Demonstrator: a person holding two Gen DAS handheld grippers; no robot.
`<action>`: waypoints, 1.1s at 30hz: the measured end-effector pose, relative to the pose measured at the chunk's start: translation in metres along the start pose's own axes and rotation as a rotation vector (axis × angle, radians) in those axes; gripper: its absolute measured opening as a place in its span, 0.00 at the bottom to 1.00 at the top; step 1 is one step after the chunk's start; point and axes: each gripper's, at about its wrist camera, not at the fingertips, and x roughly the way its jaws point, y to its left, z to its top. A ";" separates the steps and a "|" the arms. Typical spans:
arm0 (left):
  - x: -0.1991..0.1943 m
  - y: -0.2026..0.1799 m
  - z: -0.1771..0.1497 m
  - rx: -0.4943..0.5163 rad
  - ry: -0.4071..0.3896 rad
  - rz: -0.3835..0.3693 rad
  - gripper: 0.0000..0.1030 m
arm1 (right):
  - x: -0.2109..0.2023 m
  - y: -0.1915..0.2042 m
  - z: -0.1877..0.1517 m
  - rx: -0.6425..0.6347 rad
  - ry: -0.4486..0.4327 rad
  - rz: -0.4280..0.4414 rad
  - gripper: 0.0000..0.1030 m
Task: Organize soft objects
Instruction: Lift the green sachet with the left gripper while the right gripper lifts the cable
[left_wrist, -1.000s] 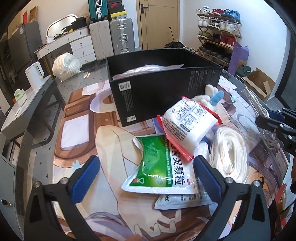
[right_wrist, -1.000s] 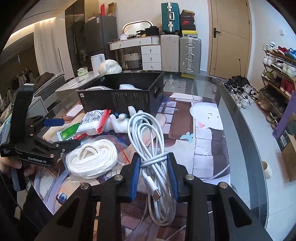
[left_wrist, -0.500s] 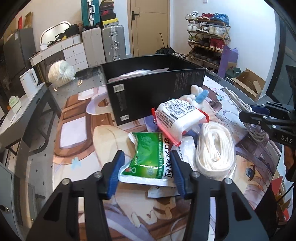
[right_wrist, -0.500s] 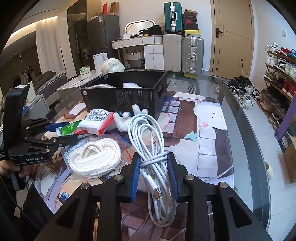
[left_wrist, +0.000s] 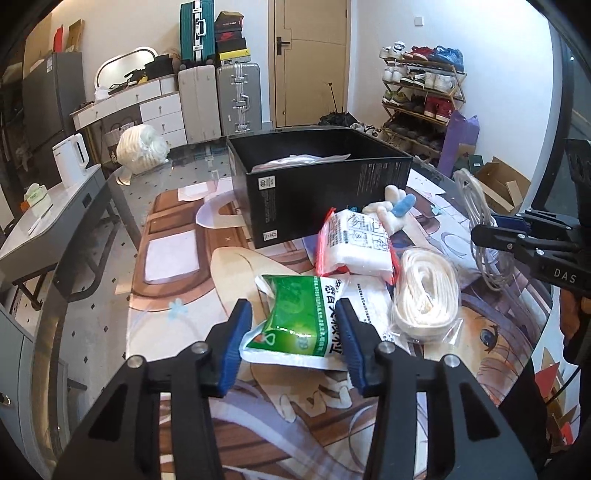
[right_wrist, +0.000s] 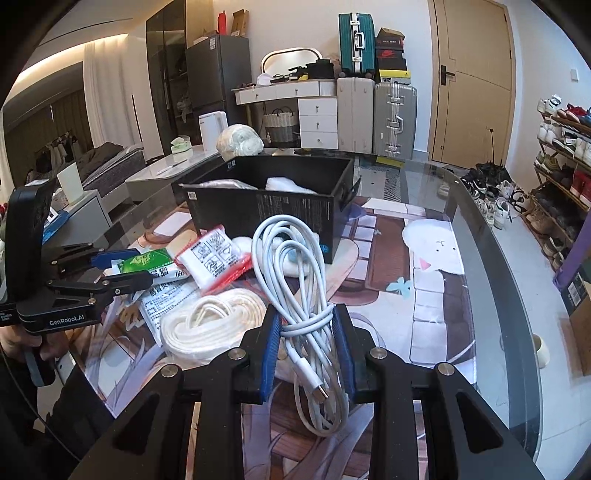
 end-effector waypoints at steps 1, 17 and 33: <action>-0.002 0.001 0.000 -0.002 -0.004 0.001 0.44 | -0.001 0.001 0.001 0.000 -0.002 0.001 0.27; 0.013 0.004 -0.005 -0.012 0.083 0.005 0.73 | -0.009 0.011 0.003 -0.016 -0.004 -0.005 0.27; 0.012 0.034 -0.019 -0.024 0.135 0.033 0.74 | -0.007 0.008 0.005 -0.008 0.002 -0.011 0.27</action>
